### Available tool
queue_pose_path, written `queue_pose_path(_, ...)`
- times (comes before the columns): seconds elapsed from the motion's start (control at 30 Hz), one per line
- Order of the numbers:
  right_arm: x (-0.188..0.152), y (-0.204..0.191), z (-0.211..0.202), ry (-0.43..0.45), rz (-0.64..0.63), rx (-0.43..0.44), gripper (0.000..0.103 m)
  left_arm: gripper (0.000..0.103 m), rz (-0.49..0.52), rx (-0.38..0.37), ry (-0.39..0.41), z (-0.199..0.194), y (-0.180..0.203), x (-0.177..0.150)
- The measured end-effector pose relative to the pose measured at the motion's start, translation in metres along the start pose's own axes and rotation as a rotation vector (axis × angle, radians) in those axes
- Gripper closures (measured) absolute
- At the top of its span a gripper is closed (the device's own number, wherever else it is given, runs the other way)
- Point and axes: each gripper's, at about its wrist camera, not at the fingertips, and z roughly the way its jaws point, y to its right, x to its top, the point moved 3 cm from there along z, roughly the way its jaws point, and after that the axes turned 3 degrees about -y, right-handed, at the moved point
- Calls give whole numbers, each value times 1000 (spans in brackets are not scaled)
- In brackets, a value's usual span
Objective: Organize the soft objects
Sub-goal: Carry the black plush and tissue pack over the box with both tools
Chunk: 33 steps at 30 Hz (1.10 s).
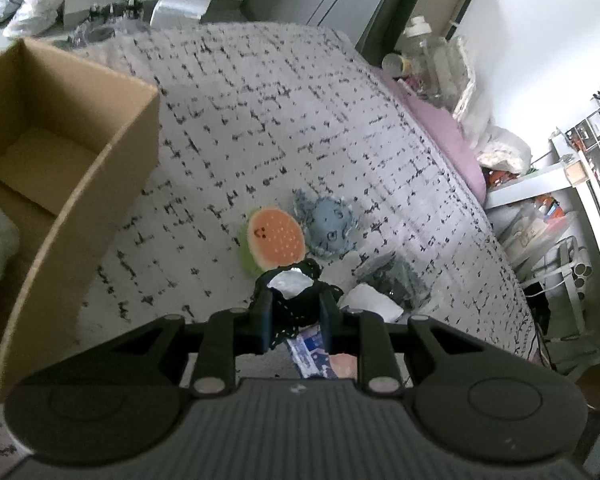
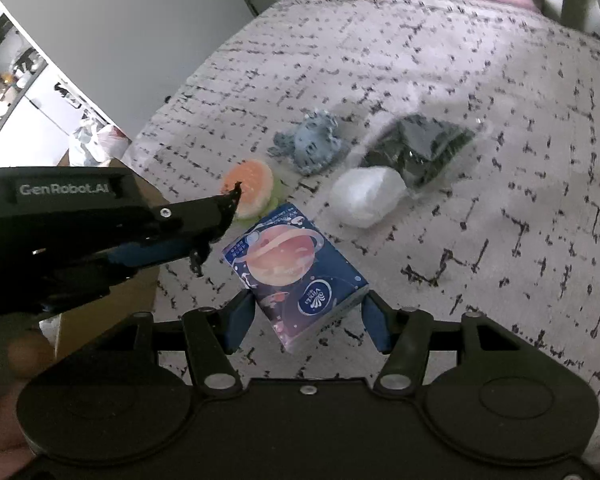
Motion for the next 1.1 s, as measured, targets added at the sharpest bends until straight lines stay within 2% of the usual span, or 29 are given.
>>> queue_pose_path(0.53,7,-26,-39,157,-12,64,46,80,57,9,110,-67,-5,10)
queue_pose_path(1.1,18,-53,-71,266,-23,95,46,80,83,54,193,-119,-34,25)
